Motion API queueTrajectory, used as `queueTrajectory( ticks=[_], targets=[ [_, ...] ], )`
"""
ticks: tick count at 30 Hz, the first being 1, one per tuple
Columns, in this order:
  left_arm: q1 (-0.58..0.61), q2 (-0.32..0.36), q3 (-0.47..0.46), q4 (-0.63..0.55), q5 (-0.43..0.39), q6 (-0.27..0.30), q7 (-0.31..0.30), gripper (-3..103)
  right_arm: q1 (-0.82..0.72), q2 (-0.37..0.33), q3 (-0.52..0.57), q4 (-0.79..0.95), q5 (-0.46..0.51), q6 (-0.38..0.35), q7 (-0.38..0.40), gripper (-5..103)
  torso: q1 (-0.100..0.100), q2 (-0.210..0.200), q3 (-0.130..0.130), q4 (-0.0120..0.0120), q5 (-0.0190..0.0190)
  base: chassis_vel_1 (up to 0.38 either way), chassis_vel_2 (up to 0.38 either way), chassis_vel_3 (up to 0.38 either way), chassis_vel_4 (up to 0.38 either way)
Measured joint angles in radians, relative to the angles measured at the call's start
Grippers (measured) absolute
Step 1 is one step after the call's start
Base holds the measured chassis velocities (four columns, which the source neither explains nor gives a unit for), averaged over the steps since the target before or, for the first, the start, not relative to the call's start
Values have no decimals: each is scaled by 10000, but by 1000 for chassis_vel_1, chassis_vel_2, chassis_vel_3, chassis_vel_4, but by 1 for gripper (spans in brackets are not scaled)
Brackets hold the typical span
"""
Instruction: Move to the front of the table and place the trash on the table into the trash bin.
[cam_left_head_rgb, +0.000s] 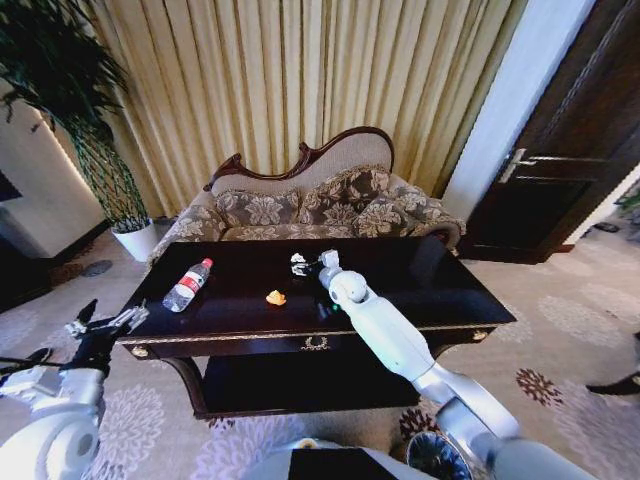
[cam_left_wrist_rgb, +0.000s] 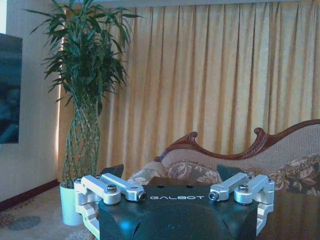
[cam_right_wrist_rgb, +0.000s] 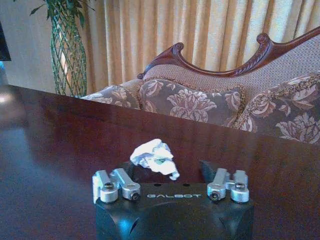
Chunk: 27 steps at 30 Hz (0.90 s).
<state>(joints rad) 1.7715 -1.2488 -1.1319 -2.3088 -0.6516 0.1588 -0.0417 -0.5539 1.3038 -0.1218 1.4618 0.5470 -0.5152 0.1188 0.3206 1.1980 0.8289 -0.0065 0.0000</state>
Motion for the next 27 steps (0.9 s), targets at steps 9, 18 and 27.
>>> queueTrajectory(
  ticks=[9,18,27],
  targets=[
    [106,-23,-175,56,-43,-93,76,100,-44,19,-3,120,15,0,0,44,1,0,0,0,0,0,0,0,0],
    [215,-99,-321,102,-48,-239,156,100,-193,39,16,216,48,-1,0,13,0,0,0,0,0,0,0,0,0],
    [271,-94,-395,89,-54,-285,168,100,-394,-29,193,447,73,-3,0,0,0,0,0,-1,0,0,0,0,0]
  ],
)
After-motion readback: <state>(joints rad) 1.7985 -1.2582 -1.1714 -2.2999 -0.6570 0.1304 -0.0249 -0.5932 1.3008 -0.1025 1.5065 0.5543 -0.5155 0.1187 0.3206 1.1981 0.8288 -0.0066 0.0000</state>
